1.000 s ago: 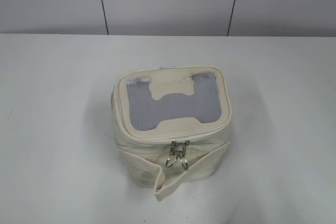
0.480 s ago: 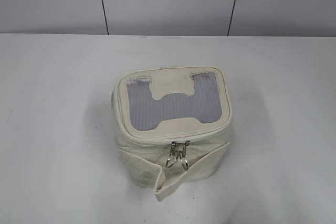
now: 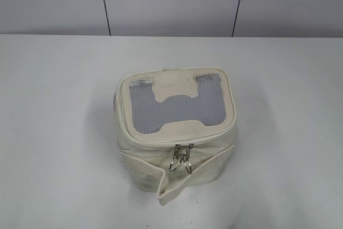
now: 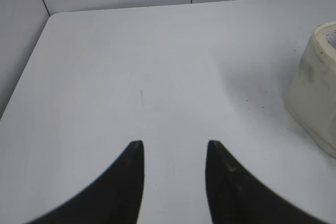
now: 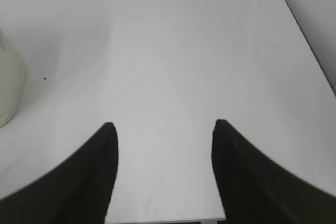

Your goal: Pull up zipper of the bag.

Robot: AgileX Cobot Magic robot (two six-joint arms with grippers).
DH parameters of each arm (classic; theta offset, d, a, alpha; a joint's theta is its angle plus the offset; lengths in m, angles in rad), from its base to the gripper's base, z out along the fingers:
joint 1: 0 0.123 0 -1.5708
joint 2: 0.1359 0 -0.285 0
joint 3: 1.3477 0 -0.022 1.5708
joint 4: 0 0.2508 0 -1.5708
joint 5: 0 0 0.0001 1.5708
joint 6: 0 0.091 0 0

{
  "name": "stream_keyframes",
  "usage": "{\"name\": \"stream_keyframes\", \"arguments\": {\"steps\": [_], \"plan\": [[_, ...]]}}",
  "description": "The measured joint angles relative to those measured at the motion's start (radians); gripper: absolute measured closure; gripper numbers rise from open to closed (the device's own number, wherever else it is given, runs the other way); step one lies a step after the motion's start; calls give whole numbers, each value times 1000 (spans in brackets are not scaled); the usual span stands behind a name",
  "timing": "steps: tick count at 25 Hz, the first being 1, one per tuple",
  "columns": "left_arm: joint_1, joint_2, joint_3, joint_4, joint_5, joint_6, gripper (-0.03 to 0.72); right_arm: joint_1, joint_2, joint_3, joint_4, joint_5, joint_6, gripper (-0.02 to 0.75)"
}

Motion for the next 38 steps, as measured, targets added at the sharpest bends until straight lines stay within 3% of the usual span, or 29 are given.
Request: {"name": "stream_keyframes", "arguments": {"steps": [38], "plan": [[0,0,0,0,0,0,380,0,0,0,1,-1,-6,293]]}}
